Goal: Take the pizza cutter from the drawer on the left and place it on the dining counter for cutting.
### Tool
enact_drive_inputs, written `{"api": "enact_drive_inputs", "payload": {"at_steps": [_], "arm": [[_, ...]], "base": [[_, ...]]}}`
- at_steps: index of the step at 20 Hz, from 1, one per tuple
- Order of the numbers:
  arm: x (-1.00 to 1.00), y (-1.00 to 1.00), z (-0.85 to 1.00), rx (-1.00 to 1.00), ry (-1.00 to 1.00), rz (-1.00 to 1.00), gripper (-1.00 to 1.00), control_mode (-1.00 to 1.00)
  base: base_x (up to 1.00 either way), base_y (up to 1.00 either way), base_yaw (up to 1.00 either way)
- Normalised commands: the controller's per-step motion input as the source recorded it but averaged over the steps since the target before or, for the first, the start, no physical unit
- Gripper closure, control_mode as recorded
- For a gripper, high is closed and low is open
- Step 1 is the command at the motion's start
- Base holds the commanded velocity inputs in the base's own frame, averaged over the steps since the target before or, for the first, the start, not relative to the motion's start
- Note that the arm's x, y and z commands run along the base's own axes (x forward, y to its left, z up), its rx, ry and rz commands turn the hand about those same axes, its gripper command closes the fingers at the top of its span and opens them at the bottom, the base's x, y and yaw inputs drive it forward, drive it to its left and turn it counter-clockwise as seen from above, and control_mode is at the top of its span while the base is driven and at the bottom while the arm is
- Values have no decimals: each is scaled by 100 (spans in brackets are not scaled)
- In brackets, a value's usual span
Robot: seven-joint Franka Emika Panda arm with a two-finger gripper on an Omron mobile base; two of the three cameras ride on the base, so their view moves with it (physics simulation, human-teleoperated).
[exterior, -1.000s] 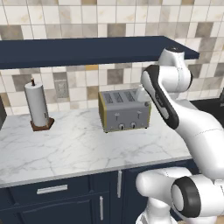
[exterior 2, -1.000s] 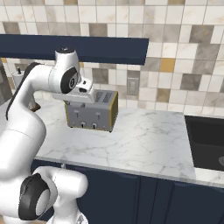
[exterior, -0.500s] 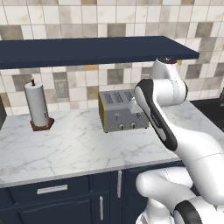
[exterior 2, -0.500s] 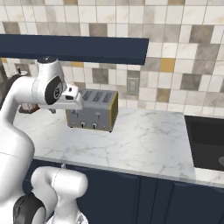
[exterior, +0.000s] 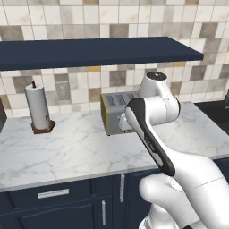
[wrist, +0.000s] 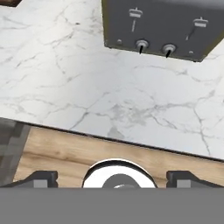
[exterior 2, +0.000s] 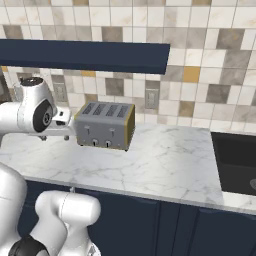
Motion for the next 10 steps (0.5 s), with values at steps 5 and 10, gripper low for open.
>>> {"api": "enact_drive_inputs", "payload": {"at_steps": [5, 10], "arm": [[-35, 71, -24, -47, -12, 14, -100, -100], [-35, 75, -18, -42, -15, 24, -100, -100]], "base": [[0, 0, 0], [0, 0, 0]]}}
